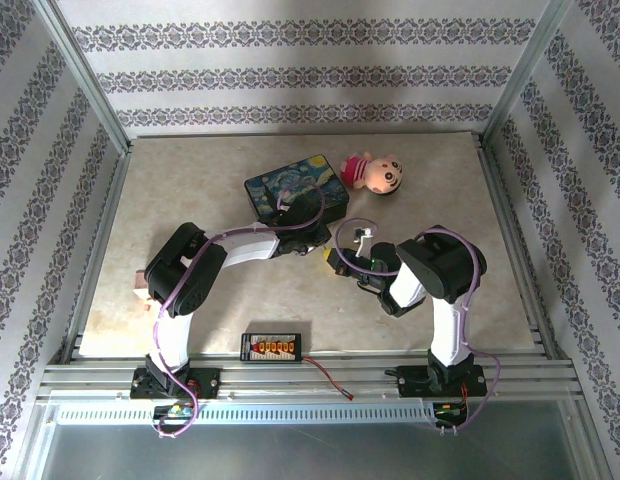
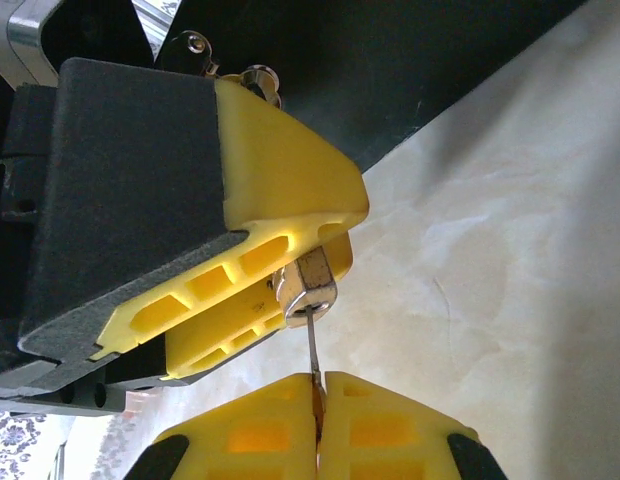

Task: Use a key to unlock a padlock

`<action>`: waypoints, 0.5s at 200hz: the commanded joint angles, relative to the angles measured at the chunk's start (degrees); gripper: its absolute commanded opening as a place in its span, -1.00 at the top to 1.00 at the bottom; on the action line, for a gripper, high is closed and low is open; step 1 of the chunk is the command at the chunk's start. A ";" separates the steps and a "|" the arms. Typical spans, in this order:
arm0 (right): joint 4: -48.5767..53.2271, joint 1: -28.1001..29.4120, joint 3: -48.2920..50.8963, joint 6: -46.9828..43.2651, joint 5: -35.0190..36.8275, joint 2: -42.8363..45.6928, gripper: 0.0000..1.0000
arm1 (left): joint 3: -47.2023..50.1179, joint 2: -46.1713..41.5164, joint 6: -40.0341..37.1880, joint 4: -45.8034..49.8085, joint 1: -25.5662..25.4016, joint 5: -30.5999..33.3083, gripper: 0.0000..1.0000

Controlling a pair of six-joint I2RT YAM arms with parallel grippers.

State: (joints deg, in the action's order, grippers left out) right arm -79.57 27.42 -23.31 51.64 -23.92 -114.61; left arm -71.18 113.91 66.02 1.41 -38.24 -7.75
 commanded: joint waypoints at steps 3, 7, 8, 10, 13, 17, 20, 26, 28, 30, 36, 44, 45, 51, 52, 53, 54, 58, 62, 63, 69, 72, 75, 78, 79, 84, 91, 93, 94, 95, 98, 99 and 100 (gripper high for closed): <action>0.12 -0.17 -3.94 1.84 1.63 -2.33 1.00 | 1.44 -1.23 1.39 0.52 -1.84 -8.33 0.85; 0.12 -0.25 -4.00 1.93 1.41 -2.25 1.00 | 1.46 -1.21 1.39 0.46 -1.84 -8.34 0.85; 0.12 -0.26 -3.97 1.96 1.33 -2.27 1.00 | 1.47 -1.22 1.35 0.49 -1.84 -8.34 0.85; 0.12 -0.35 -4.01 1.86 1.20 -2.22 1.00 | 1.48 -1.29 1.29 0.49 -1.84 -8.34 0.85; 0.12 -0.39 -4.02 1.88 0.98 -2.12 1.00 | 1.50 -1.29 1.30 0.52 -1.84 -8.34 0.85; 0.12 -0.43 -4.05 1.84 0.78 -2.03 1.00 | 1.56 -1.32 1.31 0.52 -1.84 -8.35 0.85; 0.12 -0.51 -4.04 1.86 0.58 -1.95 1.00 | 1.57 -1.32 1.31 0.46 -1.84 -8.34 0.85; 0.12 -0.65 -4.09 1.85 0.34 -1.93 1.00 | 1.51 -1.32 1.31 0.39 -1.84 -8.44 0.85; 0.12 -0.69 -4.11 1.81 0.18 -1.89 1.00 | 1.49 -1.32 1.31 0.42 -1.84 -8.45 0.85; 0.12 -0.74 -4.15 1.85 0.08 -1.86 1.00 | 1.53 -1.32 1.31 0.39 -1.84 -8.50 0.85; 0.12 -0.86 -4.13 1.71 -0.19 -1.77 1.00 | 1.57 -1.32 1.31 0.28 -1.84 -8.58 0.85; 0.12 -0.94 -4.20 1.32 -0.65 -1.61 1.00 | 1.57 -1.32 1.30 0.18 -1.84 -8.77 0.85; 0.12 -0.95 -4.20 1.21 -0.71 -1.60 1.00 | 1.52 -1.27 1.30 0.13 -1.84 -8.77 0.85; 0.12 -0.96 -4.36 0.88 -1.21 -1.35 1.00 | 1.49 -1.22 1.30 0.06 -1.84 -8.93 0.85; 0.12 -0.96 -4.37 0.81 -1.26 -1.29 1.00 | 1.49 -1.23 1.30 0.03 -1.84 -8.94 0.85; 0.12 -0.96 -4.37 0.78 -1.32 -1.26 1.00 | 1.48 -1.23 1.30 0.01 -1.84 -8.99 0.85; 0.12 -0.96 -4.37 0.68 -1.40 -1.25 1.00 | 1.48 -1.23 1.30 0.00 -1.84 -9.01 0.85; 0.12 -0.96 -4.51 0.52 -1.67 -1.03 1.00 | 1.47 -1.23 1.37 0.06 -1.84 -9.10 0.85; 0.12 -0.96 -4.59 0.30 -1.91 -0.89 1.00 | 1.40 -1.23 1.39 0.05 -1.84 -9.24 0.85; 0.12 -0.96 -4.62 0.26 -2.00 -0.84 1.00 | 1.39 -1.18 1.39 0.02 -1.84 -9.23 0.85; 0.12 -1.01 -4.75 -0.01 -2.32 -0.51 1.00 | 1.37 -1.15 1.48 0.06 -1.84 -9.32 0.85; 0.12 -1.05 -4.79 -0.13 -2.47 -0.34 1.00 | 1.47 -1.12 1.48 0.08 -1.84 -9.35 0.85; 0.12 -1.05 -4.82 -0.29 -2.65 -0.23 1.00 | 1.43 -1.16 1.48 0.05 -1.84 -9.39 0.85; 0.12 -1.13 -4.82 -0.45 -2.77 -0.12 1.00 | 1.45 -1.15 1.48 0.04 -1.84 -9.39 0.85; 0.12 -1.13 -4.86 -0.47 -2.83 -0.06 1.00 | 1.42 -1.14 1.53 0.06 -1.84 -9.43 0.85; 0.12 -1.27 -4.90 -0.70 -3.09 0.16 1.00 | 1.45 -1.14 1.57 0.01 -1.84 -9.55 0.85; 0.12 -1.47 -5.00 -1.00 -3.50 0.43 1.00 | 1.47 -1.22 1.65 0.02 -1.84 -9.85 0.85; 0.12 -1.55 -5.06 -1.08 -3.61 0.44 1.00 | 1.48 -1.23 1.66 0.07 -1.84 -9.90 0.85; 0.12 -1.61 -5.07 -1.04 -3.69 0.44 1.00 | 1.44 -1.23 1.66 0.03 -1.84 -9.95 0.85; 0.12 -1.64 -5.07 -1.07 -3.77 0.48 1.00 | 1.41 -1.23 1.70 0.01 -1.84 -10.02 0.85; 0.12 -1.78 -5.15 -1.12 -3.93 0.52 1.00 | 1.44 -1.23 1.79 -0.03 -1.78 -10.15 0.85; 0.12 -1.81 -5.16 -1.11 -3.98 0.52 1.00 | 1.42 -1.23 1.81 -0.02 -1.77 -10.25 0.85; 0.12 -1.87 -5.16 -1.15 -4.05 0.52 1.00 | 1.40 -1.23 1.82 -0.01 -1.76 -10.35 0.85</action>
State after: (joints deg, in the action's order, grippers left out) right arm -77.41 26.33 -24.84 52.56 -27.27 -114.59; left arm -70.94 113.91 66.08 0.89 -37.87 -7.75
